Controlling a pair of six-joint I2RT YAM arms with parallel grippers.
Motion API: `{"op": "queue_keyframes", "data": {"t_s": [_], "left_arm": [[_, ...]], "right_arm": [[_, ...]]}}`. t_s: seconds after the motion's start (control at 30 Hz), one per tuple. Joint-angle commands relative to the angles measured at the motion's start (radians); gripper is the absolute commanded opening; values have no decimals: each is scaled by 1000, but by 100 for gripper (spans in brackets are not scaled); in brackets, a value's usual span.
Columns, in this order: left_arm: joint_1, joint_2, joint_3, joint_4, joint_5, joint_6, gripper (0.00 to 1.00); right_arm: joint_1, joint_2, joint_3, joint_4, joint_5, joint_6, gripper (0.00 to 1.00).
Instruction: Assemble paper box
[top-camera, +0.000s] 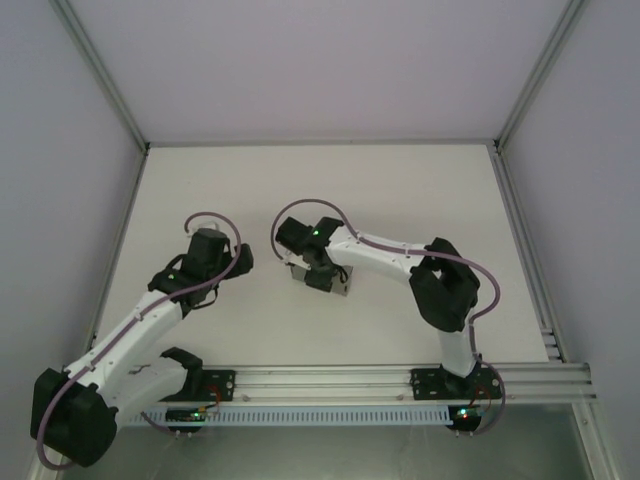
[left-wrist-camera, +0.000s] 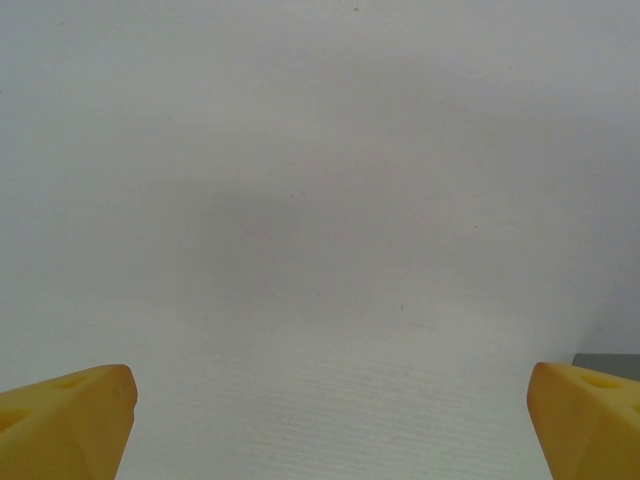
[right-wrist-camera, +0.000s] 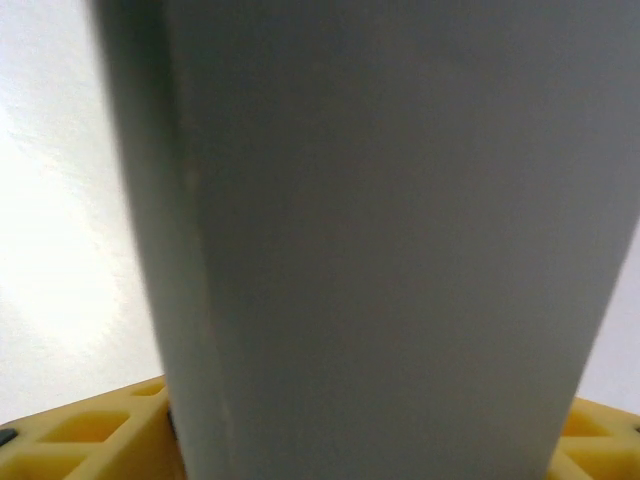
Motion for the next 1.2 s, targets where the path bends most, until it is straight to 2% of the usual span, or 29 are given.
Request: {"op": "queue_keyframes", "data": {"t_s": [0.0,0.2,0.33,0.43,0.53,0.63,0.77,0.93,0.97,1.17], "left_arm": [[9,-17,7,1,-30,12,100],[13,-15,-2,-10,-47,3,100],[13,-17,-8,-5,-41,1,99],[15,-19,-7,-7,-39,0,100],[14,-23,-9,-7,-44,-2,99],[14,-25,-8,-4,-45,1,100],[14,-21,-5,1,-42,6,100],[15,-18,3,7,-27,12,100],[15,-18,3,7,-24,13,100],[17,-15,7,18,4,19,99]], "right_arm": [[5,27,11,10,232,-42,67],[-7,45,-69,254,417,-221,67],[-25,42,-102,402,489,-294,72],[-17,24,-151,469,493,-363,73],[11,4,-185,429,458,-346,73],[51,0,-219,394,476,-311,76],[100,2,-223,302,482,-168,77],[153,-10,-237,199,476,-18,95],[161,-16,-244,186,463,1,99],[187,-104,-326,198,273,12,99]]}}
